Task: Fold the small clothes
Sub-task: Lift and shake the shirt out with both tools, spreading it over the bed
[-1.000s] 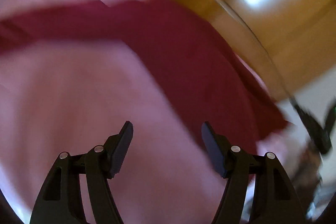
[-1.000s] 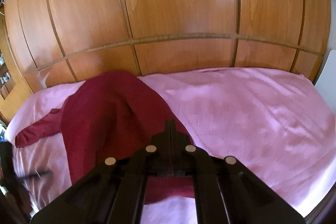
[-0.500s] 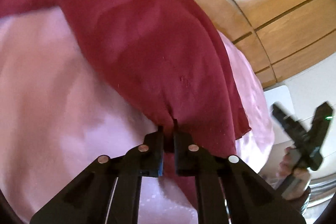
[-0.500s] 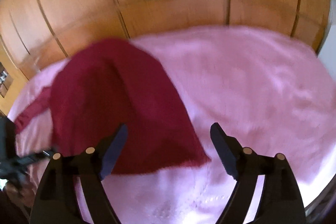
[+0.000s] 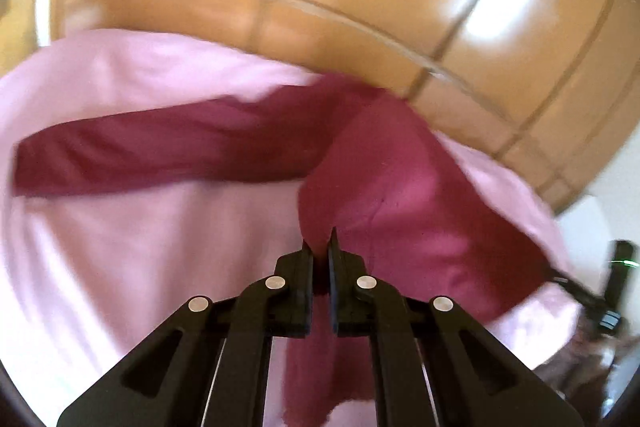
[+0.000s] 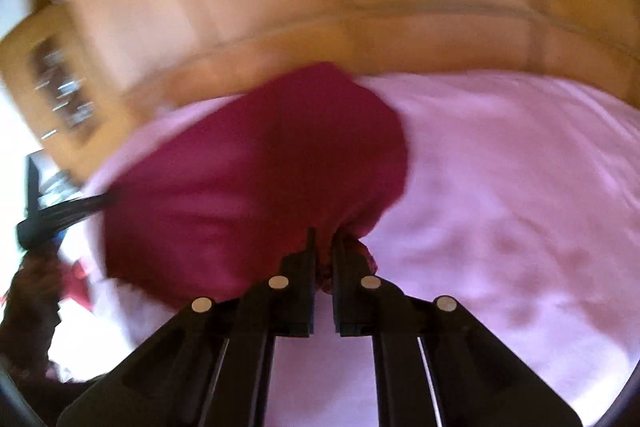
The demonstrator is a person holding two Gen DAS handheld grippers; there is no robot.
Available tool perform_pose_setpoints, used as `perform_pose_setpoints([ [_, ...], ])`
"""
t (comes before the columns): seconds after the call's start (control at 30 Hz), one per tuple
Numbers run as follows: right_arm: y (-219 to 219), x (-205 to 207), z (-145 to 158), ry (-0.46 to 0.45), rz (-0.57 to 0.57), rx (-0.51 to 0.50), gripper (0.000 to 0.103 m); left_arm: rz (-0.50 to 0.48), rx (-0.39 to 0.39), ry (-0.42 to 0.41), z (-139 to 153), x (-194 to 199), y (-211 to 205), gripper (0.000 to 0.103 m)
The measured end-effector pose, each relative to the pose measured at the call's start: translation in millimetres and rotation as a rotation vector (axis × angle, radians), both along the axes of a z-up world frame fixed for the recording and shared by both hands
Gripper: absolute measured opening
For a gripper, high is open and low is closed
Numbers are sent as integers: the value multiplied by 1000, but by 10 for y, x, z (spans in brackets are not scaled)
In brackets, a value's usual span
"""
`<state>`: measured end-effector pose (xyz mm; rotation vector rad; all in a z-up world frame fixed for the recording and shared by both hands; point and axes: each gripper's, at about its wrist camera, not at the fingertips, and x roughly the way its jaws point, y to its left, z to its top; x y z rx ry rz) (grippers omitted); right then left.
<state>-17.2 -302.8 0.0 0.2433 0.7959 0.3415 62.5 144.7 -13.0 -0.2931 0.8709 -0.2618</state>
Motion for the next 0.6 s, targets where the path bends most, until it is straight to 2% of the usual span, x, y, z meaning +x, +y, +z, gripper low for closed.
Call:
perform_pose_setpoints([
  [0.13,919,-113,81,-10,284,85,5,168,103,60,-225,16,518,5],
  [0.27,1767,-118,-94,48,500,101,6,274,168,149,-496,13,942,5],
  [0.33,1944,-102,-138,59,557,104,14,287,167,177,-609,12,990,5],
  [0.37,1931,-70,-135,61,567,126,28,289,173,182,-650,22,995,5],
  [0.4,1881,-26,-106,60,561,142,44,288,182,180,-665,25,1007,5],
  [0.5,1525,141,-24,48,408,184,46,284,190,179,-684,42,938,5],
  [0.57,1060,361,-116,81,205,198,46,284,188,182,-705,53,927,5],
  [0.6,839,480,-197,102,89,172,48,283,189,182,-706,45,914,5],
])
